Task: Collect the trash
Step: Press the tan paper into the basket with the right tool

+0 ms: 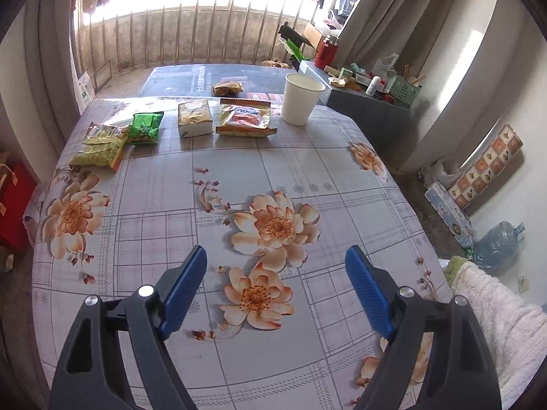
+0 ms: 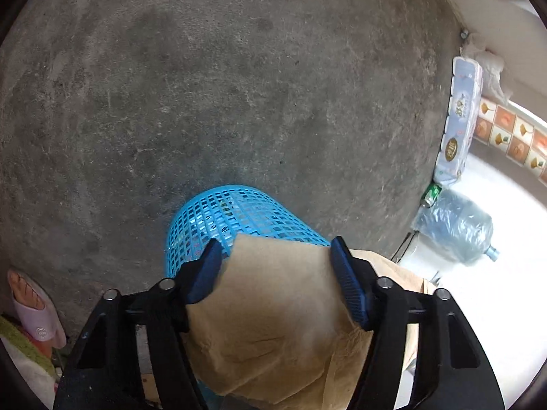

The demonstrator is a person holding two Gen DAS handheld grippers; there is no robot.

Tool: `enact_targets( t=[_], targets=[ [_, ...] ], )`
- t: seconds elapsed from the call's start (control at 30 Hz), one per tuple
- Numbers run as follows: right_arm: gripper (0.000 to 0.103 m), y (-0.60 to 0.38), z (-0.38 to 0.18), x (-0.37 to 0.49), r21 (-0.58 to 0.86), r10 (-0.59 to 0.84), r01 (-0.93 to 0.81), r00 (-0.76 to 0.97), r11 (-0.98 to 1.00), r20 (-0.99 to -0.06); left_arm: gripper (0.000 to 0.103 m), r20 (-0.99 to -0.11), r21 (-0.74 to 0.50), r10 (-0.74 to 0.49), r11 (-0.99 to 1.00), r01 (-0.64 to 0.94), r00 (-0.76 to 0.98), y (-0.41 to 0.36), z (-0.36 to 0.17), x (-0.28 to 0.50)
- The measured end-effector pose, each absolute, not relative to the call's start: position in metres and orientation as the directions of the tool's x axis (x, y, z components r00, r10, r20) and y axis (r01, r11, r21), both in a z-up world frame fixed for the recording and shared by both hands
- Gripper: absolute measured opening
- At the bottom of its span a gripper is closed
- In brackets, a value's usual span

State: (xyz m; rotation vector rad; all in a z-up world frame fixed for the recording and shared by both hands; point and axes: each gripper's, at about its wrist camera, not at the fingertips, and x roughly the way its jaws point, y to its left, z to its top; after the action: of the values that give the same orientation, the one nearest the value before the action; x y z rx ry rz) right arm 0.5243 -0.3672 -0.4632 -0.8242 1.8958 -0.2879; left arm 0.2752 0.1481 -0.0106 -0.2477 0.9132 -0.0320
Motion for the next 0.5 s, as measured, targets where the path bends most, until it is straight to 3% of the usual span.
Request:
enact_targets(
  t=[0.03,0.1,0.37,0.5],
  targets=[
    [0.027,-0.371,-0.460,0.525,-0.528,-0.648,-0.400,-0.272,0.749,-0.712,0.081,-0.779,-0.228,-0.130,0.970,-0.084,0.613,0.151,-0.012,0.275],
    [0.005,-0.375,-0.448,0.528,-0.516,-0.621,-0.367,-0.278,0.774,-0.733,0.081,-0.777,-0.237,-0.130,0.967,-0.096,0.616,0.155,-0.014,0.274],
    [0.000,-0.388,-0.330,0.514,-0.408,-0.411,-0.099,-0.017,0.908,-0.911,0.081,-0.744,-0.259,-0.153,0.964,-0.069,0.650,0.148,0.000,0.256],
    [0.000,-0.404,-0.261,0.469,-0.321,-0.320,0.025,0.161,0.947,-0.933,0.081,-0.731,-0.274,-0.179,0.961,-0.042,0.659,0.138,0.006,0.248]
  ],
)
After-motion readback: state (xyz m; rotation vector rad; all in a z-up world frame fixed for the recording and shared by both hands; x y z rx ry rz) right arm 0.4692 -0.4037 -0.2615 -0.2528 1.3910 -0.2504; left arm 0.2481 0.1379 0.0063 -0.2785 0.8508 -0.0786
